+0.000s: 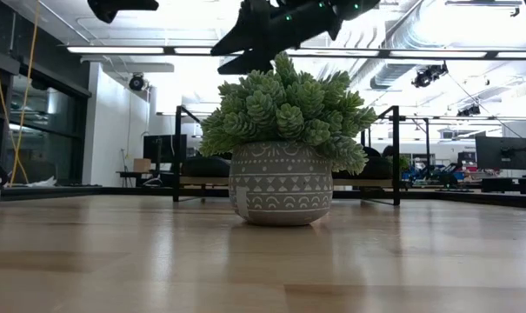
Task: Pick and place slides into the shelf
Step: Return to Home Position
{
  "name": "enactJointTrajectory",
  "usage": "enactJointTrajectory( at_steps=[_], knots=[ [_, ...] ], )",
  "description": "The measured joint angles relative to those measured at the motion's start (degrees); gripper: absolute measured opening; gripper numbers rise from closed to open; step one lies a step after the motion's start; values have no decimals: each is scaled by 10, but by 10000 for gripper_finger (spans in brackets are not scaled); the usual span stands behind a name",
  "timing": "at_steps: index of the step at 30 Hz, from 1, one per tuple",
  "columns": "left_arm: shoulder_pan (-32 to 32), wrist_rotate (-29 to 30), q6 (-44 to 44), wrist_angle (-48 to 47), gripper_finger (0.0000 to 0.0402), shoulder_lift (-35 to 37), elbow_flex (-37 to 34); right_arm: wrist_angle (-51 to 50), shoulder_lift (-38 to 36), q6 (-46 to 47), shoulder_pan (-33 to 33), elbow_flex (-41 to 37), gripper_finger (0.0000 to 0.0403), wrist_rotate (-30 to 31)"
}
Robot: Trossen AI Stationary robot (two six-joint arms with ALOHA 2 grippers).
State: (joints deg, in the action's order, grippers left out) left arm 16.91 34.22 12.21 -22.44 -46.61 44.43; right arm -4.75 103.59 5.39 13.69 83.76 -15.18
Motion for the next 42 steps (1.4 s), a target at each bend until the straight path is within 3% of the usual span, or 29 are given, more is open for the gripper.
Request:
enactJointTrajectory(
  at_steps=[4, 11, 20, 36, 42],
  knots=[
    [0, 0, -3, -1, 198, 0, 3, -27, -1, 0, 0, 16, 234, 0],
    [0, -1, -4, -5, 198, 0, 3, -95, -1, 98, 0, 15, 234, -1],
    [0, -5, 7, -4, 198, 0, 3, -112, -1, 101, -10, 15, 234, -96],
    [0, -123, 19, 96, 198, 0, 3, -115, -3, 90, -88, 55, 234, -123],
    [0, -141, 32, 100, 198, 0, 3, -140, -26, 86, -121, 55, 234, -101]
  ],
)
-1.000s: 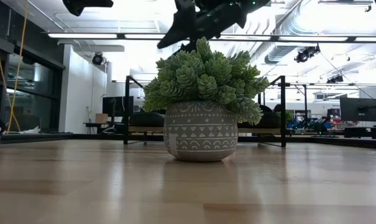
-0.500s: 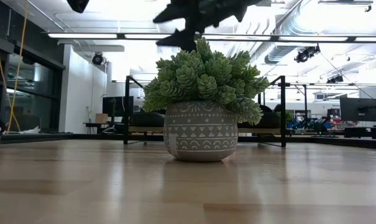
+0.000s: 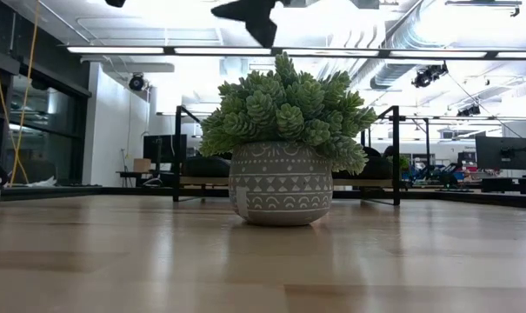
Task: Pick and place slides into the shelf
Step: Return to Home Position
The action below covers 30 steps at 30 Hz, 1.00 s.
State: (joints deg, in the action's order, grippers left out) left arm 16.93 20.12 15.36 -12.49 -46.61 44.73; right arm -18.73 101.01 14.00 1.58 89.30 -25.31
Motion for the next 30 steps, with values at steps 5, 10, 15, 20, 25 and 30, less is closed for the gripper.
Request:
enactJointTrajectory(
  at_steps=[5, 10, 15, 20, 25, 30],
  knots=[
    [0, 0, 0, -1, 198, 0, 0, -25, -33, -19, -33, 0, 234, 62],
    [0, 2, -11, 0, 198, 8, 0, -53, -70, -38, -63, 0, 234, 120],
    [0, 4, -17, -1, 198, 23, 1, -63, -106, -64, -88, 0, 234, 152],
    [17, 9, -26, -2, 198, 31, 0, -81, -132, -68, -107, -1, 234, 161],
    [68, 51, -48, 1, 198, 48, 0, -106, -149, -68, -131, -1, 234, 210],
    [124, 111, -56, -1, 198, 72, 0, -123, -167, -70, -148, -1, 234, 258]
  ],
)
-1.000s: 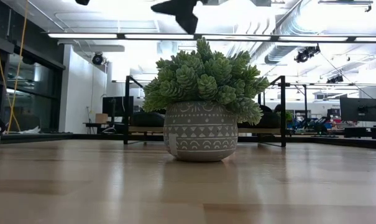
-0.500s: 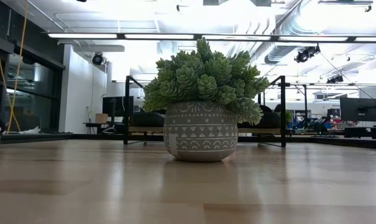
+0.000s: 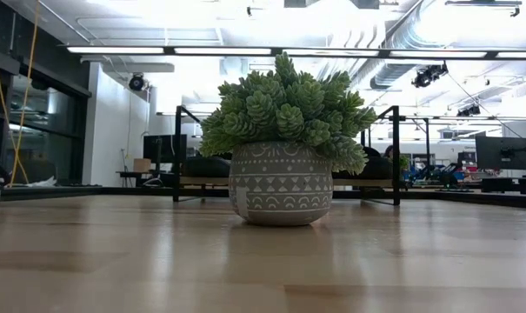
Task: Pick and place slides into the shelf
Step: Return to Home Position
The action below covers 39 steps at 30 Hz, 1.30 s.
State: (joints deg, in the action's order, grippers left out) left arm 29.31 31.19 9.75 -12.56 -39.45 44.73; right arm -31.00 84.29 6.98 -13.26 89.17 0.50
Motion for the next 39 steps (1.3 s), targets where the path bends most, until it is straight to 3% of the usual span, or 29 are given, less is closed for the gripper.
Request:
enactJointTrajectory(
  at_steps=[9, 12, 25, 39],
  knots=[
    [69, 99, -16, -12, 198, 17, -4, -22, -23, -1, -32, 0, 234, 14],
    [80, 114, -16, -14, 198, 22, -5, -28, -32, 5, -49, -1, 234, 45],
    [82, 116, -16, -13, 198, 22, -5, -44, -70, 5, -140, -1, 234, 149],
    [82, 116, -16, -16, 198, 22, -5, -101, -109, 33, -244, -1, 234, 303]
  ],
)
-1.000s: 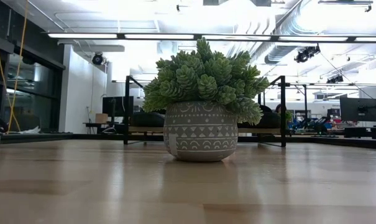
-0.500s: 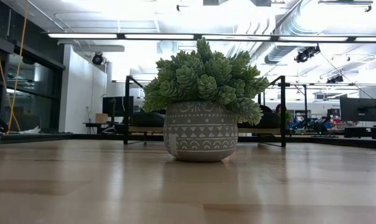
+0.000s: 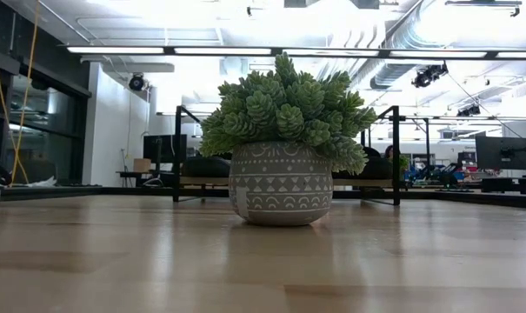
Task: Pick and place slides into the shelf
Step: Return to Home Position
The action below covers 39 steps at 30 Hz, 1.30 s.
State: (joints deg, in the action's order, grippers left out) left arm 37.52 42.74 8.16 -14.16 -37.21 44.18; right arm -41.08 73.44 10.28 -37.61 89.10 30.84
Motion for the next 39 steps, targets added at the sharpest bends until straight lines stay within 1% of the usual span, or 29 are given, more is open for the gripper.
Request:
enactJointTrajectory(
  at_steps=[3, 6, 8, 12, 14, 16, 20, 22, 24, 29, 34, 37, 39],
  knots=[
    [0, 0, 0, -5, 198, 0, 0, 3, -15, -8, -17, 0, 234, 31],
    [0, 0, 0, -8, 198, 0, 0, 19, -35, -23, -23, 0, 234, 29],
    [0, 0, 0, -8, 198, 0, 0, 28, -48, -41, -21, 0, 234, -2],
    [0, 0, 0, -8, 198, 0, 0, 34, -78, -80, -3, 0, 234, -99],
    [0, 0, 0, -8, 198, 0, 0, 35, -91, -95, 8, 0, 234, -136],
    [0, 0, 0, -8, 198, 0, 0, 34, -102, -105, 20, 0, 234, -150],
    [0, 0, 0, -8, 198, 0, 0, 28, -126, -107, 43, -12, 234, -150],
    [0, 0, -2, -8, 198, 0, 0, 32, -152, -113, 58, -45, 234, -150],
    [0, 0, -2, -8, 198, 1, 0, 60, -190, -109, 74, -93, 234, -150],
    [0, 0, -3, -11, 198, 8, 0, 171, -320, -113, 109, -245, 234, -158],
    [0, 12, -4, -21, 198, 8, 0, 283, -448, -123, 125, -382, 234, -178],
    [0, 32, -4, -33, 198, 12, 0, 307, -503, -128, 126, -439, 234, -171],
    [0, 34, -2, -45, 198, 16, 0, 311, -529, -127, 126, -471, 234, -156]
  ],
)
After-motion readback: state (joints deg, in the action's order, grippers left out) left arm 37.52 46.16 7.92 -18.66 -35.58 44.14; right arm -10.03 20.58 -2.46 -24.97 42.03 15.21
